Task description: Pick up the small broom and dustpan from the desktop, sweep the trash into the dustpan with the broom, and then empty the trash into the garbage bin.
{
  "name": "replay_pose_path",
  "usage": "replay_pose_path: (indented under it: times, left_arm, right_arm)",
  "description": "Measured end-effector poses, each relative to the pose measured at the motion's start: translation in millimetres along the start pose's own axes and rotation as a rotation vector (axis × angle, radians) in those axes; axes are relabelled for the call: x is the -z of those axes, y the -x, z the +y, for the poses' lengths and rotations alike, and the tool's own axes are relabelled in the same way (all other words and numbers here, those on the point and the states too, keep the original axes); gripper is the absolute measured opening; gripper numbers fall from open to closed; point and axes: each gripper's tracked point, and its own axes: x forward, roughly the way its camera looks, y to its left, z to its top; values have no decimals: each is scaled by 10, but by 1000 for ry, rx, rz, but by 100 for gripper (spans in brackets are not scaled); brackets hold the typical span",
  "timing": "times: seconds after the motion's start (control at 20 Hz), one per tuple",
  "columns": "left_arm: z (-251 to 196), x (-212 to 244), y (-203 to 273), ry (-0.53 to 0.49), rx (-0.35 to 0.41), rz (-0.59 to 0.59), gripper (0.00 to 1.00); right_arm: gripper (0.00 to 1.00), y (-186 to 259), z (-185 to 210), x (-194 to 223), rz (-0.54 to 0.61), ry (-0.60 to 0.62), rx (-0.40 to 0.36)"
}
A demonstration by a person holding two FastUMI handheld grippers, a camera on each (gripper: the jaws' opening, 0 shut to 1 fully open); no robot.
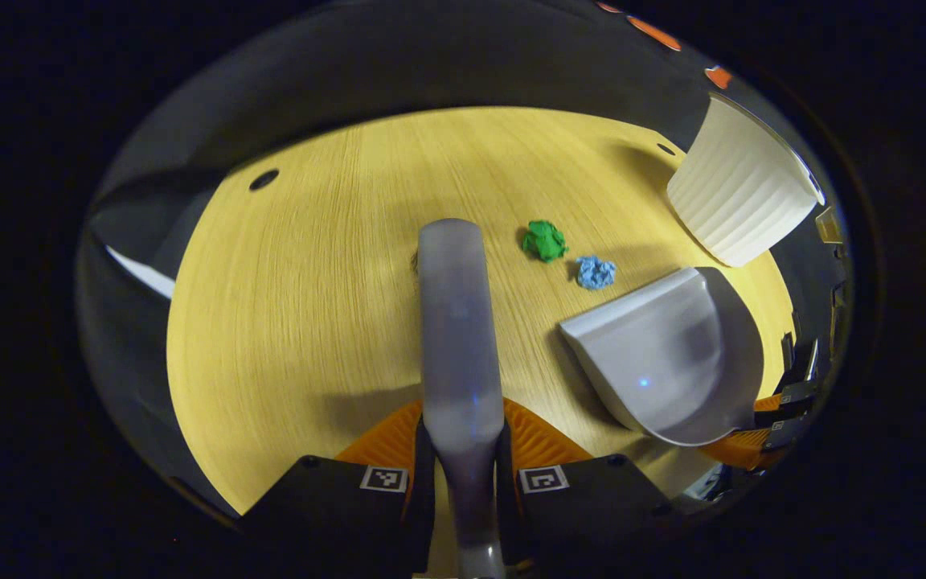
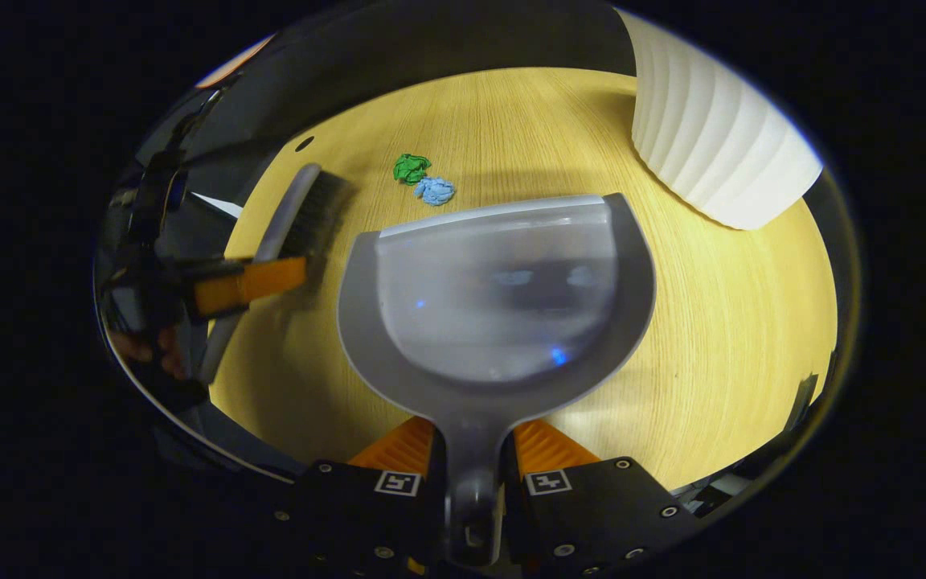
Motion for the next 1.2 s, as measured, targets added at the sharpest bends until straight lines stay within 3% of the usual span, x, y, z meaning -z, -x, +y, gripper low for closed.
replay_pose_path:
  times: [0.4, 0.45, 0.55, 0.85, 1.2]
  left_arm:
    - [784, -1444, -59, -338, 0, -137, 36]
    - [503, -1486, -174, -377, 12, -137, 36]
    - [597, -1486, -265, -440, 49, -122, 36]
    - [308, -1438, -538, -582, 161, -15, 36]
    - [-220, -1281, -519, -713, 378, 75, 36]
  right_arm:
    - [33, 11, -1, 67, 20, 59, -21]
    - [33, 24, -2, 68, 20, 61, -26]
    - [33, 39, -23, 86, 27, 72, -30]
    - [33, 22, -20, 80, 44, 79, -25]
    - [33, 2, -33, 69, 38, 76, -21]
